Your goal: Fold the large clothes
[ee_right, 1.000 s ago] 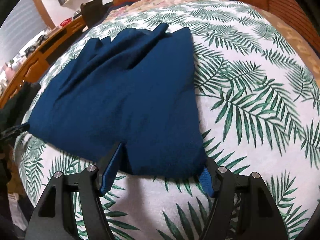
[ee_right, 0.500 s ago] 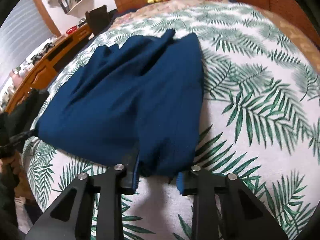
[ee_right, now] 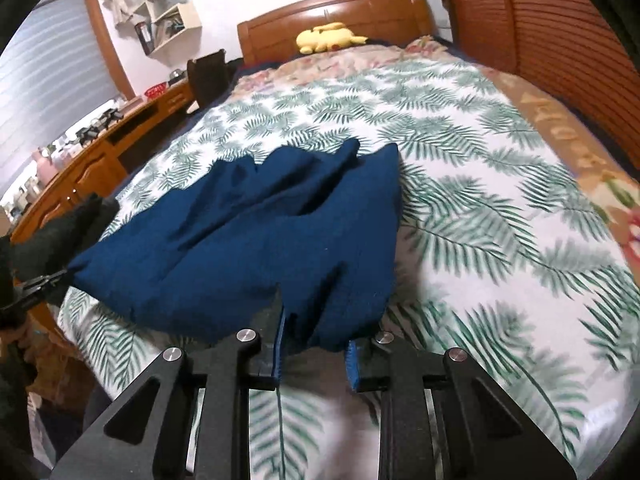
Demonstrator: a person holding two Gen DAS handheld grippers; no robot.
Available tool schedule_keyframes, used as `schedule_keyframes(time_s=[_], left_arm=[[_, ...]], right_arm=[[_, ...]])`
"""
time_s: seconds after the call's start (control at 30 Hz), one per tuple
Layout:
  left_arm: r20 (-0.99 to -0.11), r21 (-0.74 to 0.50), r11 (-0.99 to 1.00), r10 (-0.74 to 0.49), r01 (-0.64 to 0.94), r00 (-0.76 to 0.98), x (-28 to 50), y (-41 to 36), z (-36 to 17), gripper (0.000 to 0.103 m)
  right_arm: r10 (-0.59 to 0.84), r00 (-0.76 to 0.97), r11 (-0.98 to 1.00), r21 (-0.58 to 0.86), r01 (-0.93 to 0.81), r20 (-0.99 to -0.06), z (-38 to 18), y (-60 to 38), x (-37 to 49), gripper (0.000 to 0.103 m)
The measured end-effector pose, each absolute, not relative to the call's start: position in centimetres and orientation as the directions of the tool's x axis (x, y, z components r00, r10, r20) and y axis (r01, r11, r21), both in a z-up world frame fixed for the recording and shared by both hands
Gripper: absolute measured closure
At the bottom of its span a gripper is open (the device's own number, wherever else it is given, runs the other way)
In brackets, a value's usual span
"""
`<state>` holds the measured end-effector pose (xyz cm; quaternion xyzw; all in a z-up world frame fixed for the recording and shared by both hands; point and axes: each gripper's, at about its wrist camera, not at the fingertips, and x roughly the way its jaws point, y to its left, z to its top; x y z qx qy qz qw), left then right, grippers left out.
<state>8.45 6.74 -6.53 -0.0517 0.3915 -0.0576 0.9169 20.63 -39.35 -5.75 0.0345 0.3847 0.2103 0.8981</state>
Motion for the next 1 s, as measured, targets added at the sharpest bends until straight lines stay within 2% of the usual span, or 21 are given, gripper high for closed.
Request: schedule_keyframes(time_s=[0.17,0.3,0.4,1.0], left_arm=[[-0.709,-0.127,0.987,-0.159,0.098,0.687,5.5,4.6,-6.9,0.100],[-0.718,-0.094,0.992,-0.124,0.081,0.685,4.9,3.7,-7.4,0.100],[-0.723,-0.105,0.992,-0.128,0.075,0.679,4.6,3.8,-7.6,0.100],[-0.702,-0.113,0.993,-0.106,0.038,0.704,2.3,6.2,-5.8,0.098]], right_arm=[[0.382,0.636,0.919,0.204,-0.338,-0.670,-5.2,-41.6,16.4,0.082],[0.369,0.613,0.922,0.192,-0.336,-0.699,-5.6,-42.0,15.1,0.082],[0.337,0.611,0.930,0.151,-0.335,-0.716,-6.0,-41.4,15.2,0.081],[0.301,0.593,0.950,0.180,-0.255,-0.747,-8.0,-42.2,15.5,0.074]])
